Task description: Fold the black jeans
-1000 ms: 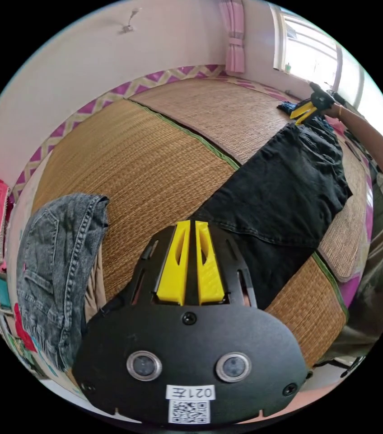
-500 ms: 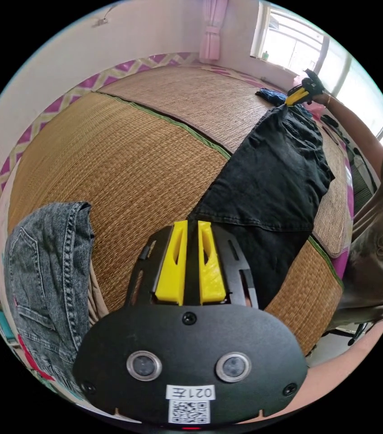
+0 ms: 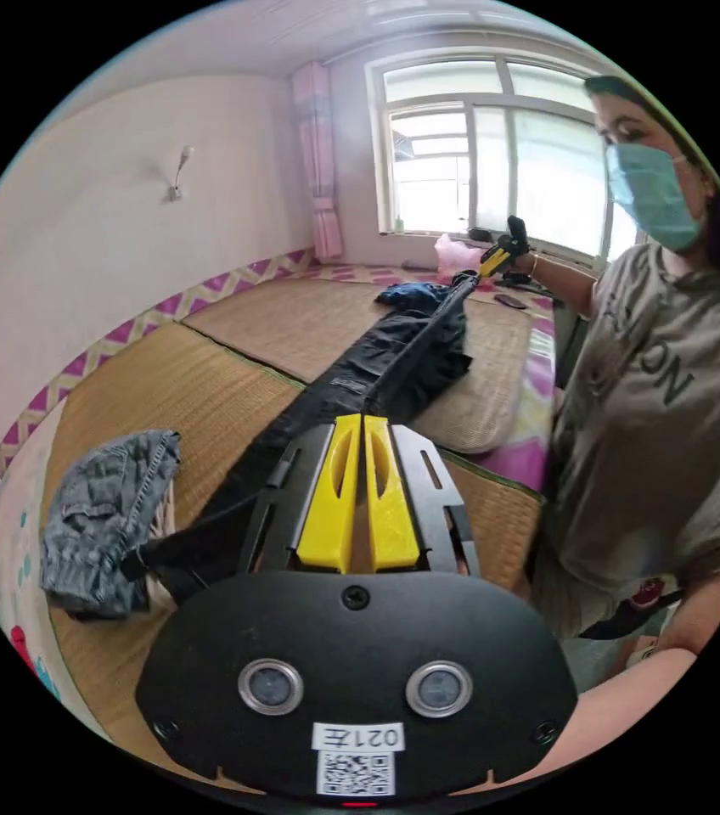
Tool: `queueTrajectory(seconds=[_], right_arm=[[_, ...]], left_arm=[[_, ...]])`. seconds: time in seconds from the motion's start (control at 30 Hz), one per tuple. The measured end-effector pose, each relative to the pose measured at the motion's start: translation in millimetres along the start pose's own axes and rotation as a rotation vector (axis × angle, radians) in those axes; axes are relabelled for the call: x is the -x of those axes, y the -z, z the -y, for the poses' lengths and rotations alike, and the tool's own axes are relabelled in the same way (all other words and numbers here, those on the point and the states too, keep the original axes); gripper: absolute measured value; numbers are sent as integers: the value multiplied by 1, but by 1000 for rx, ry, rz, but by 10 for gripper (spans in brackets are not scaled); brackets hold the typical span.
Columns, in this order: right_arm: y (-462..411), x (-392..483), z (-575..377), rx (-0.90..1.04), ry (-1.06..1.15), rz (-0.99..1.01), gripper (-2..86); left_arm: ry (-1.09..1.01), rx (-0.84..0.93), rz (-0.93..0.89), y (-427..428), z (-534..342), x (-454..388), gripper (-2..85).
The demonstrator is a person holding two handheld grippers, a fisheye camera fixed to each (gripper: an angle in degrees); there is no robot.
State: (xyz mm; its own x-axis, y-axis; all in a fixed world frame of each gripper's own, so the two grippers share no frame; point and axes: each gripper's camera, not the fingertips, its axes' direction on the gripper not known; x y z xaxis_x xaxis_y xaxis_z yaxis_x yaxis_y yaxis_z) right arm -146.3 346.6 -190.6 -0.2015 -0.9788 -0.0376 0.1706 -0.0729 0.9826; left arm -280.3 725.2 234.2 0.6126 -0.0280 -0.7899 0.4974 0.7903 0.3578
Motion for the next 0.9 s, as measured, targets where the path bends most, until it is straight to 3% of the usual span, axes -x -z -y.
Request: queueTrajectory(seconds=[0.13, 0.27, 0.37, 0.5, 0.63, 0.73, 0.77, 0.9], right_arm=[[-15, 114, -72, 44, -60, 64, -8], [-108, 186, -133, 238, -196, 92, -5], [-97, 195, -157, 150, -326, 88, -5], [-41, 191, -170, -57, -409, 25, -9], [-51, 172, -168, -105, -469, -79, -9], [-78, 159, -164, -133, -529, -56, -8], [-87, 160, -160, -135, -534, -38, -7], [-109, 183, -145, -85, -508, -25, -7]], left_arm=[[108, 48, -53, -11, -71, -74, -9], [372, 107, -182, -75, -149, -78, -9], [499, -17, -245, -71, -181, -80, -9], [548, -158, 42, -4, -173, -75, -10], [728, -17, 353, -16, -169, -15, -10], [857, 181, 365, -57, -194, 30, -10], [877, 150, 352, -50, -197, 31, -10], [914, 301, 473, -24, -195, 11, -9]])
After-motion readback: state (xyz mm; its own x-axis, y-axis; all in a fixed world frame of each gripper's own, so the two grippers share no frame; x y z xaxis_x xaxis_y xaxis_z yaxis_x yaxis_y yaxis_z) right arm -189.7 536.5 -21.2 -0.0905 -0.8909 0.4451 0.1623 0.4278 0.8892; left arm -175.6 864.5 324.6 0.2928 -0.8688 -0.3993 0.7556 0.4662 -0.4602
